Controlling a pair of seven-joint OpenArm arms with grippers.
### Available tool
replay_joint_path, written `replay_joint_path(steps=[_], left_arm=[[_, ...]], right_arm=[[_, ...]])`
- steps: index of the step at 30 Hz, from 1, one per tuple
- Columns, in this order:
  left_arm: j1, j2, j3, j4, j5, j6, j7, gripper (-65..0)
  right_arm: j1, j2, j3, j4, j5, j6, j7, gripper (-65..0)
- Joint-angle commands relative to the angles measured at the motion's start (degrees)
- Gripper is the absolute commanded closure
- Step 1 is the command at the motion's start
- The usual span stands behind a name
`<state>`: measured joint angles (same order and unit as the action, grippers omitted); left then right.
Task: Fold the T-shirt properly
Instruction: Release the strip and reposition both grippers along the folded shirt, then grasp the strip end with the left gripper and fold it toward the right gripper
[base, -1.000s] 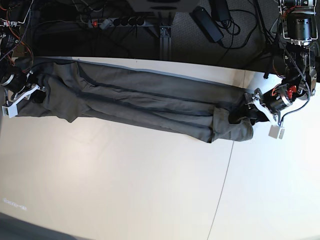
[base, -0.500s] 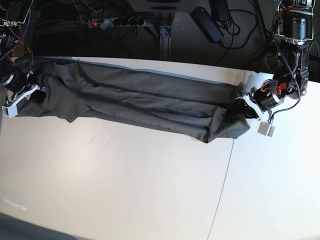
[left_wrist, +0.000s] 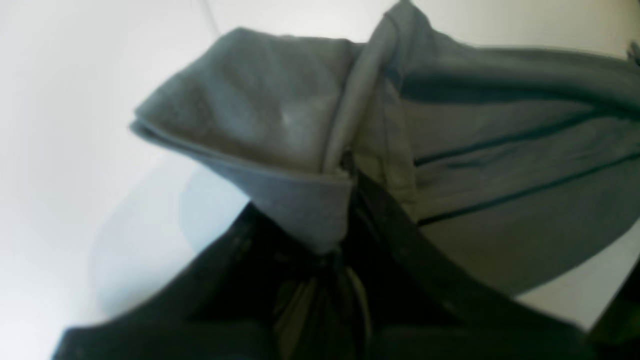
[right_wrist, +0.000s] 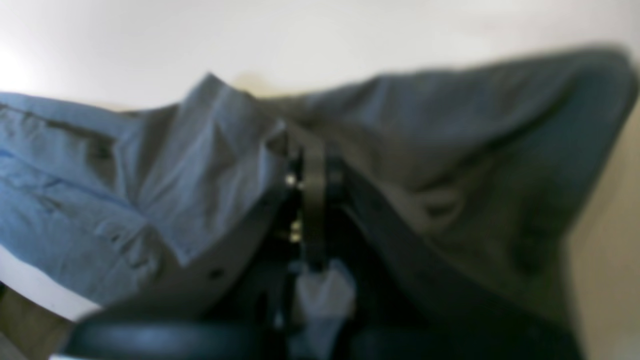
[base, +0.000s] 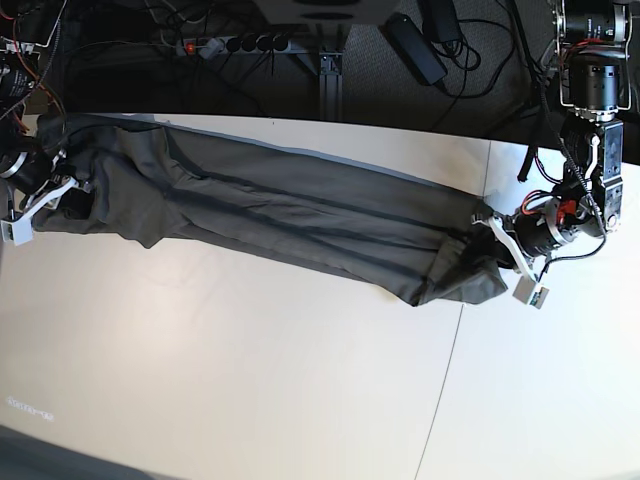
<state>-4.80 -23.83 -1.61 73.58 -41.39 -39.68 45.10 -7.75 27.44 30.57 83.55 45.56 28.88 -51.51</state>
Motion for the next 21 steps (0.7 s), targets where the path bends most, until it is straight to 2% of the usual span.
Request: replay_joint_path(steps=[1, 4, 11, 14, 16, 21], left_arm=[[-1.73, -1.11, -1.46, 0.70, -0.68, -0.32, -1.16, 0.0], [-3.13, -1.81, -3.80, 0.70, 0.04, -0.32, -1.18, 0.0], [-8.50, -6.38, -3.89, 0.72, 5.97, -0.32, -1.07, 0.0], [-9.64, -7.34, -3.74, 2.47, 4.70, -0.32, 3.15, 0.0], [-8.72, -7.43, -2.21, 6.67, 1.86, -0.32, 6.58, 0.0], [-4.33, -6.25, 6.93, 21.73, 1.99, 0.33, 9.49, 0.0]], right_arm=[[0.59, 1.27, 0.83, 1.84, 1.01, 4.00, 1.16, 0.0], [0.59, 1.27, 1.38, 4.39, 0.98, 4.00, 1.11, 0.0], [0.59, 1.25, 1.40, 7.06, 0.92, 4.07, 0.87, 0.0], [0.57, 1.22, 1.40, 7.04, 0.72, 4.11, 0.48, 0.0], [0.59, 1.22, 1.40, 7.02, 0.28, 4.11, 0.50, 0.0], [0.59, 1.22, 1.40, 7.02, -0.13, 4.11, 0.57, 0.0]])
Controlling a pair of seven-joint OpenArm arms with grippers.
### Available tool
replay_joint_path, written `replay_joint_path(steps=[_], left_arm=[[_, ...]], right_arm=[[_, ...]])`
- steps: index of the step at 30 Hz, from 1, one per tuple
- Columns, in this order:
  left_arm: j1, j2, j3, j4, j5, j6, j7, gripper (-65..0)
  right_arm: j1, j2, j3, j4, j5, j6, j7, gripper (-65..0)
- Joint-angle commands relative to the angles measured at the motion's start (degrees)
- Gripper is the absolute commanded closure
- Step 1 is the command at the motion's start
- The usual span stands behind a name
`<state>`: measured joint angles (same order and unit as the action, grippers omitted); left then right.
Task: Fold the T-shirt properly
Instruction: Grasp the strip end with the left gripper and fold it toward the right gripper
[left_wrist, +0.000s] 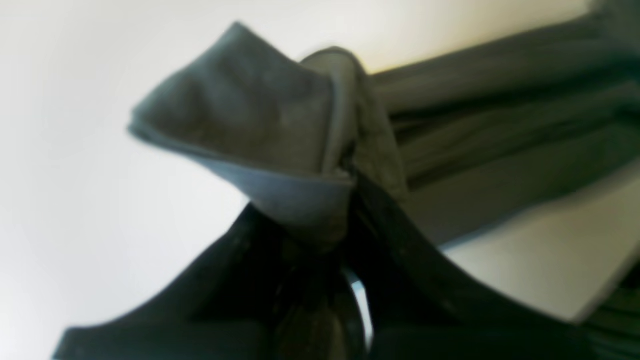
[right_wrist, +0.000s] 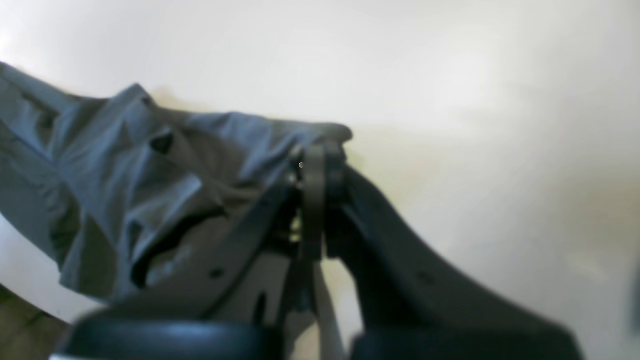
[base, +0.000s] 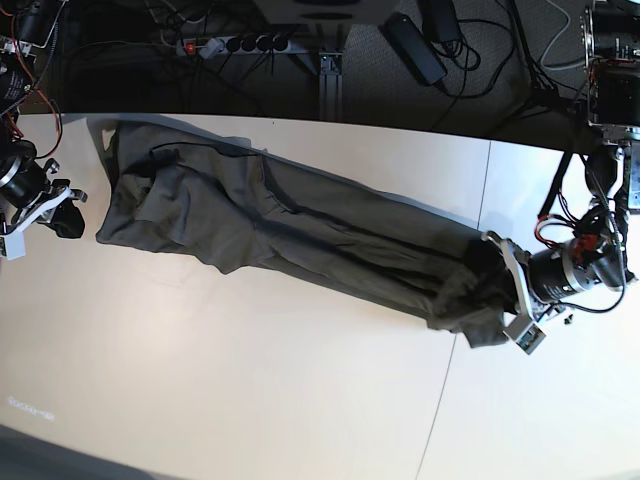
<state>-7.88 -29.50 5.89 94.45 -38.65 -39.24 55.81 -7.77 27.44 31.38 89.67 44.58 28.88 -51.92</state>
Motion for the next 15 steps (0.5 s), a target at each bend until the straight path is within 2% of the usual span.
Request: replay_joint_path(steps=[1, 4, 9, 12, 15], left_arm=[[-0.79, 0.24, 1.73, 3.37, 0.68, 1.27, -0.87, 0.0], [-0.59, 3.17, 9.01, 7.50, 4.81, 4.44, -1.25, 0.0], [-0.70, 11.08, 17.79, 7.80, 11.43, 6.67, -1.57, 0.0], [-0.68, 15.61, 20.26, 7.50, 16.44, 8.94, -2.29, 0.0], [-0.68, 18.93, 20.57, 5.33, 19.26, 9.05, -3.10, 0.0]], right_arm=[[0.61, 1.22, 0.59, 0.90, 0.87, 4.11, 1.07, 0.0], [0.59, 1.20, 0.59, 0.87, 0.83, 4.09, 1.07, 0.0], [0.59, 1.25, 0.59, 0.85, 0.44, 4.09, 0.68, 0.0], [0.61, 1.25, 0.59, 0.85, 0.46, 4.09, 0.68, 0.0], [0.59, 1.25, 0.59, 0.85, 0.44, 4.11, 0.66, 0.0]])
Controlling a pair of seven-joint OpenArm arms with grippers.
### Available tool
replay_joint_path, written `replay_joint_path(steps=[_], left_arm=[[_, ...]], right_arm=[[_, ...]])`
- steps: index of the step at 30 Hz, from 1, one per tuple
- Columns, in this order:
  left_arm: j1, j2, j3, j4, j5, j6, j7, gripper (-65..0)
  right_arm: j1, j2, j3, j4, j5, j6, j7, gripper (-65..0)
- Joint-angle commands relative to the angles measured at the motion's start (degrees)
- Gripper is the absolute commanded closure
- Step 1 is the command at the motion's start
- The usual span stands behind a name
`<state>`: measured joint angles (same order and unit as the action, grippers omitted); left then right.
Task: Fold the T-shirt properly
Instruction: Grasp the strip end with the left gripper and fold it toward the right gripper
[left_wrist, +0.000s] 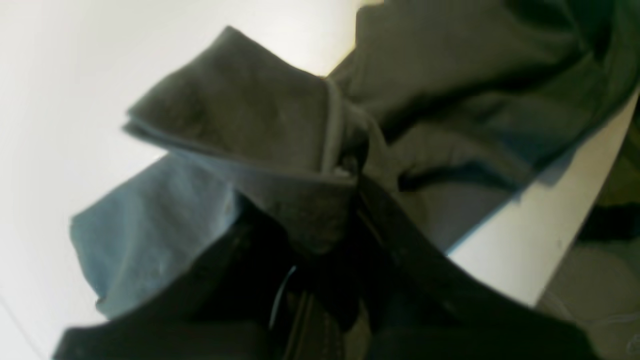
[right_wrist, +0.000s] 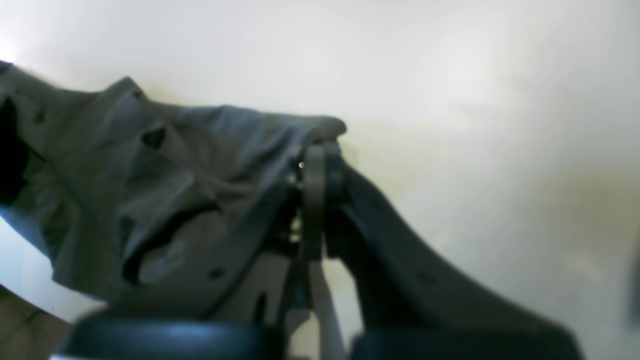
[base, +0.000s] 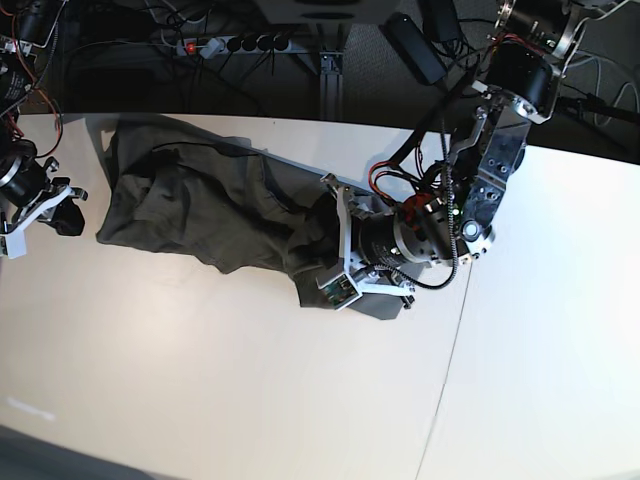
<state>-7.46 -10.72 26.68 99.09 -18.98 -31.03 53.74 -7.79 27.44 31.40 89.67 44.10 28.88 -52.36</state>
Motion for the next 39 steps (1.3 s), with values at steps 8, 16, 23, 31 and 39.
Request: replay_joint_path(steps=[8, 16, 23, 31, 39], left_arm=[[-1.07, 5.16, 0.04, -4.72, 3.26, 0.81, -0.79, 0.0], [-0.79, 5.16, 4.79, -4.83, -1.33, 0.87, -1.03, -35.7], [-0.81, 5.22, 8.63, -4.70, -4.63, 0.85, -0.81, -35.7], [-1.44, 5.35, 8.66, -4.63, -11.50, -2.27, -2.51, -35.6], [-2.34, 4.63, 2.19, 0.59, -12.26, -2.25, 0.79, -35.4]], right_arm=[[0.63, 1.25, 0.57, 0.85, 0.96, 4.11, 1.11, 0.0], [0.63, 1.25, 0.57, 0.85, 1.18, 4.09, 1.16, 0.0], [0.63, 1.22, 0.57, 0.85, 1.16, 4.09, 1.60, 0.0], [0.63, 0.96, 0.48, 0.85, 1.14, 4.09, 1.55, 0.0], [0.81, 0.98, 5.22, 0.85, 0.26, 3.80, 3.37, 0.0]])
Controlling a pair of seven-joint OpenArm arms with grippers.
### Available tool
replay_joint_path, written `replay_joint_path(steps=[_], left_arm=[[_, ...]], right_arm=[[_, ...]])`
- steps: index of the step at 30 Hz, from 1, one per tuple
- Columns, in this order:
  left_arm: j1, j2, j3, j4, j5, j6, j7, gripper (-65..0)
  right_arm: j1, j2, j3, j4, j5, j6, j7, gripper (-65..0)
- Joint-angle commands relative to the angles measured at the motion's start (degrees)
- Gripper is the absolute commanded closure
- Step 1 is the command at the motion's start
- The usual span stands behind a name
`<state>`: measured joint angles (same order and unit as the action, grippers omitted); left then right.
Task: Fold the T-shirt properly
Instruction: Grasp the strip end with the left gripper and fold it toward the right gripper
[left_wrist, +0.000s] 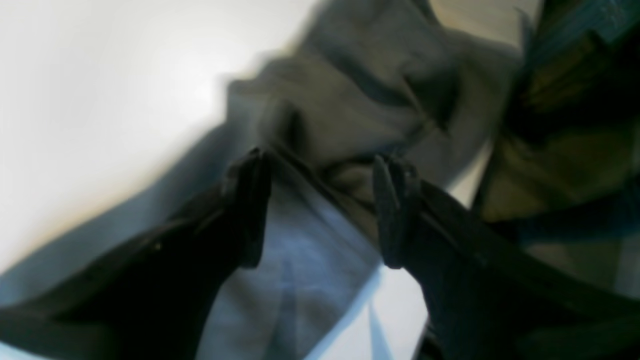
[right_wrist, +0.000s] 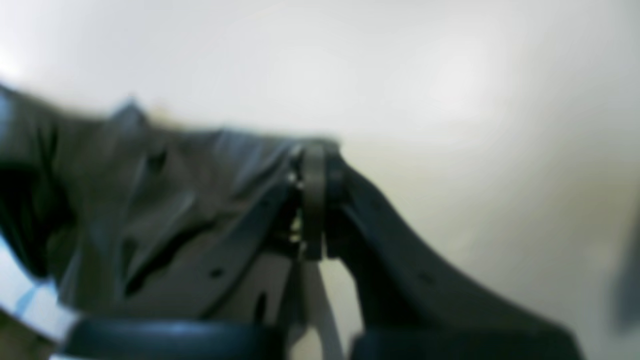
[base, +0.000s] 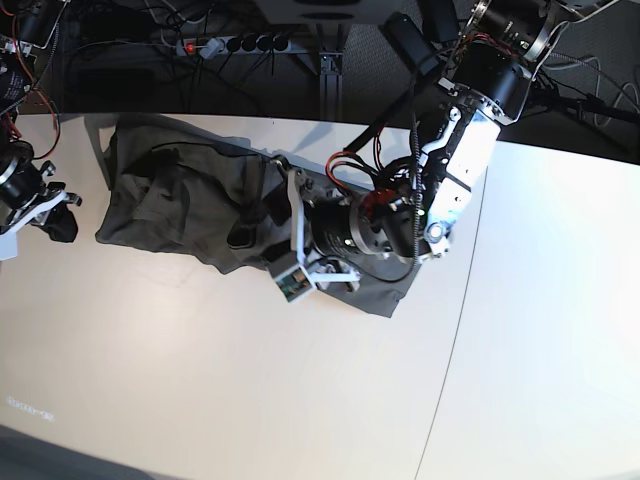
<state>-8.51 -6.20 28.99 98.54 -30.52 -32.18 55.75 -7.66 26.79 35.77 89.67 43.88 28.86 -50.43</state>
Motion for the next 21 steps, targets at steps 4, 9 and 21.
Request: replay_joint_path(steps=[4, 9, 21], left_arm=[[-0.83, -2.56, -6.32, 1.73, -4.92, -1.53, -1.27, -35.4], [-0.35, -3.65, -10.05, 1.73, -4.87, -1.53, -1.33, -35.5], [-0.35, -3.65, -10.27, 1.73, -4.81, -1.53, -1.53, -35.5]], right_arm=[[0.07, 2.82, 8.85, 0.44, 0.22, 2.34, -2.25, 0.0], [-3.28, 5.31, 10.05, -5.38, 3.65, 1.84, -3.82, 0.0], [-2.60, 5.38, -6.03, -11.13, 13.00, 1.99, -8.35, -44.5]])
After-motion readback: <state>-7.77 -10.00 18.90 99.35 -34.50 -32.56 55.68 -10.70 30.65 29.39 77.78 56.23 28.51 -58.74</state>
